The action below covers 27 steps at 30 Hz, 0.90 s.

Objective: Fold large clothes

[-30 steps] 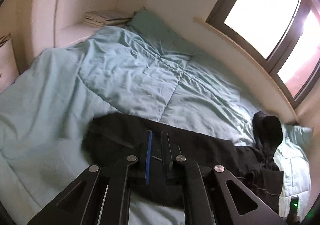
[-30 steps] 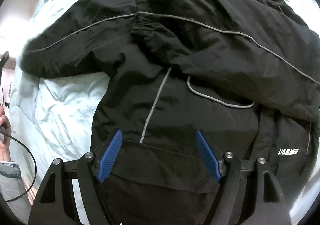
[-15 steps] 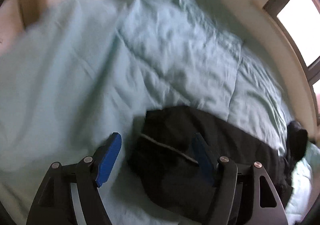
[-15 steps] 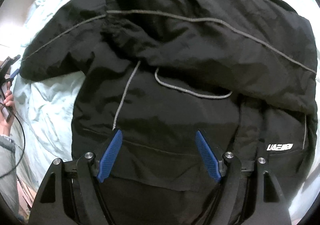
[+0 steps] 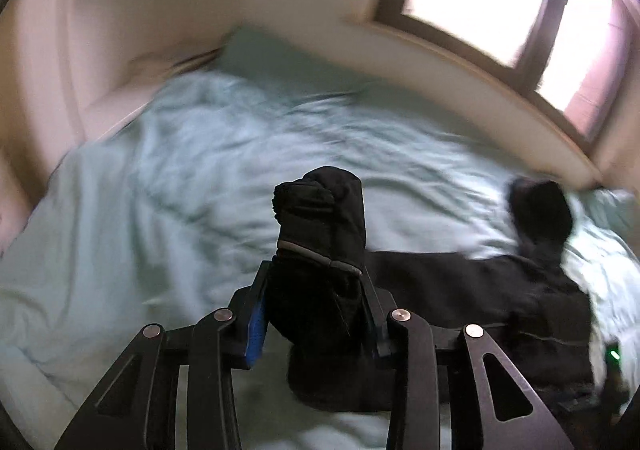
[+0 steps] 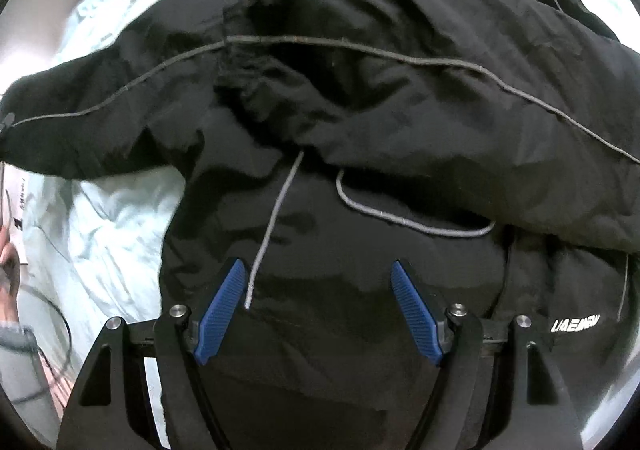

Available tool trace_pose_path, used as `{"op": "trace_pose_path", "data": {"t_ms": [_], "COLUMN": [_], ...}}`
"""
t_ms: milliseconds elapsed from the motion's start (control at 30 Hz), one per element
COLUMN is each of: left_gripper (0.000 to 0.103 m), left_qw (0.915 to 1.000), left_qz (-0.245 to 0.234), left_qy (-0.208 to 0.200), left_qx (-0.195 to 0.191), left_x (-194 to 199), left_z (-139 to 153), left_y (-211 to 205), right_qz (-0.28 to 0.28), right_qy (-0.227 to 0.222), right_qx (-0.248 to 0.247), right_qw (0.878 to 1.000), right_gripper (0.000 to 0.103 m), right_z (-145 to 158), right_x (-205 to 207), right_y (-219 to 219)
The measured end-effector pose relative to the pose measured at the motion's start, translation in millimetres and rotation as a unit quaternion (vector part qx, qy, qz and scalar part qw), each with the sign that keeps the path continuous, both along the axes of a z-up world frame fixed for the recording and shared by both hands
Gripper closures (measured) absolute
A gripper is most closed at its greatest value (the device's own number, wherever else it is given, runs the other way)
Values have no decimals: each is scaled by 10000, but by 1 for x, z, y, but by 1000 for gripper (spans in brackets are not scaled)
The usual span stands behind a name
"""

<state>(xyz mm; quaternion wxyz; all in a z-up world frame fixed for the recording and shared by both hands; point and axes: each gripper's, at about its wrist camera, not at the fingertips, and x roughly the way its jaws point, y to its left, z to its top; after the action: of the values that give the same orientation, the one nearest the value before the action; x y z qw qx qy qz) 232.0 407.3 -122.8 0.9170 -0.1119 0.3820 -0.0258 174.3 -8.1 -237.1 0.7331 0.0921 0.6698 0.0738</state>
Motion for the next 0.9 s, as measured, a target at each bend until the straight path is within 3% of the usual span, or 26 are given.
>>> {"op": "trace_pose_path", "data": {"t_ms": [133, 267, 400, 467, 533, 633, 767, 833, 900], "left_gripper": [64, 64, 64, 62, 57, 50, 50, 50, 48], "left_qw": [9951, 9800, 9510, 9322, 9161, 9024, 8708, 8583, 8594], "left_qz": [-942, -1937, -2991, -3456, -3808, -3922, -3668, -3495, -3387], "left_qy": [-193, -130, 194, 376, 685, 1483, 2679, 2938, 2861], "left_qx": [-221, -441, -763, -1005, -1049, -993, -1879, -2341, -2545], "left_x": [7, 18, 27, 28, 29, 41, 60, 60, 54], "left_z": [25, 28, 18, 11, -12, -69, -132, -144, -133], "left_y": [-89, -186, -298, -343, -384, -425, -427, -413, -398], "right_qz": [-103, -305, -607, -759, -910, -1136, -1275, -1278, -1273], "right_qy": [-329, -613, -791, -841, -835, -769, -718, -737, -831], "right_qx": [49, -63, -236, -345, -395, -387, -362, -339, -201], "right_qw": [9994, 9976, 9947, 9930, 9916, 9898, 9886, 9885, 9882], "right_gripper": [25, 25, 25, 25, 25, 25, 25, 25, 25], "right_z": [19, 34, 43, 47, 44, 38, 30, 30, 34], "right_x": [3, -2, -12, -17, -24, -32, -38, -38, -35], "right_y": [-14, -43, -80, -105, -121, -150, -173, -177, -180]}}
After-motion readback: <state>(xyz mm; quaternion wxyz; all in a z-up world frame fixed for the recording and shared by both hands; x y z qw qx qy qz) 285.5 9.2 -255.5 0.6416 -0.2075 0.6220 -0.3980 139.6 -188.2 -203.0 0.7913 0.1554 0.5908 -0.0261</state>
